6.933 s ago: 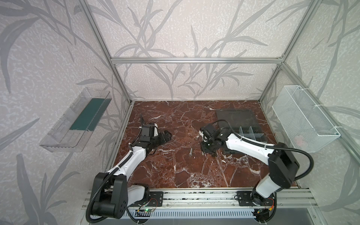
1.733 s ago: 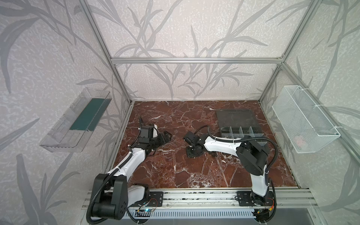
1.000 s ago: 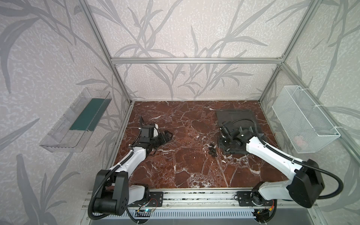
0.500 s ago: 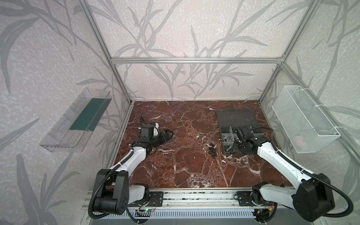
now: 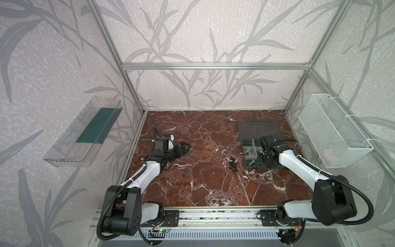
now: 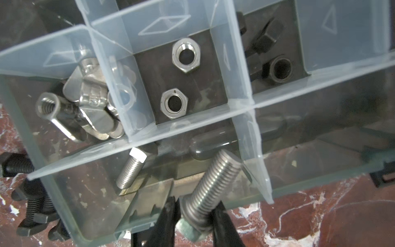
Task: Sort the screws and nuts into containers
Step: Place the screw into the container.
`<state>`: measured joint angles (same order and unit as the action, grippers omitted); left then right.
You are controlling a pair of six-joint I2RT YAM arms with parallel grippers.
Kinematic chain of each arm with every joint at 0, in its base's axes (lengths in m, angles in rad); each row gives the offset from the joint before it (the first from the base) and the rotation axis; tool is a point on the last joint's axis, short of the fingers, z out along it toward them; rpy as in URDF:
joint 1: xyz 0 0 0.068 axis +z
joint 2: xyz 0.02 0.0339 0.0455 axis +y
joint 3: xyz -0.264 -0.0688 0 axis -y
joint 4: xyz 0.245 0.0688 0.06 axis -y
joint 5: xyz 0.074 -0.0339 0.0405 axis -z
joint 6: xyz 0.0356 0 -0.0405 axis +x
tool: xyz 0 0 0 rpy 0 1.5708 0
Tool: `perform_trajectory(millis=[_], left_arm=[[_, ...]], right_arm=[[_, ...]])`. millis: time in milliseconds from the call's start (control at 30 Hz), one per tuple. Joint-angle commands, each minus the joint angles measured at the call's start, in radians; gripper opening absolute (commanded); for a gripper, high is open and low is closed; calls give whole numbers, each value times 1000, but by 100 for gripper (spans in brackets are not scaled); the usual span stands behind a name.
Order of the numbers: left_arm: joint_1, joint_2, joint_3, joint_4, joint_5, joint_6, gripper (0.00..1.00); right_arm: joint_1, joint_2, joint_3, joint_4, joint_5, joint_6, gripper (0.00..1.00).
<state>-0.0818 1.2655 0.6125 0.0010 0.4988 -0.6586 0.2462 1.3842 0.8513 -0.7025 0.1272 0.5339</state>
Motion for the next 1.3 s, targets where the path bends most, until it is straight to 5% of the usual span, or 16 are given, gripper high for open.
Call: perform_trajectory(millis=[0, 733, 767, 833, 933, 1133, 1267], left_arm=[[7, -10, -3, -11, -10, 0, 99], [10, -38, -3, -38, -26, 10, 99], [10, -36, -3, -38, -24, 10, 99], [11, -32, -2, -35, -22, 8, 99], [11, -28, 1, -33, -17, 6, 99], [11, -27, 4, -32, -17, 5, 99], [10, -17, 7, -19, -7, -3, 99]], right_arm=[[-4, 32, 29, 13, -25, -12, 0], [-5, 70, 42, 29, -30, -35, 3], [-5, 72, 44, 27, -32, -38, 7], [-5, 73, 55, 10, -25, -45, 32], [-5, 56, 71, -18, -9, -61, 50], [-5, -14, 111, -53, -41, -121, 61], [-4, -101, 108, -6, -185, -201, 64]])
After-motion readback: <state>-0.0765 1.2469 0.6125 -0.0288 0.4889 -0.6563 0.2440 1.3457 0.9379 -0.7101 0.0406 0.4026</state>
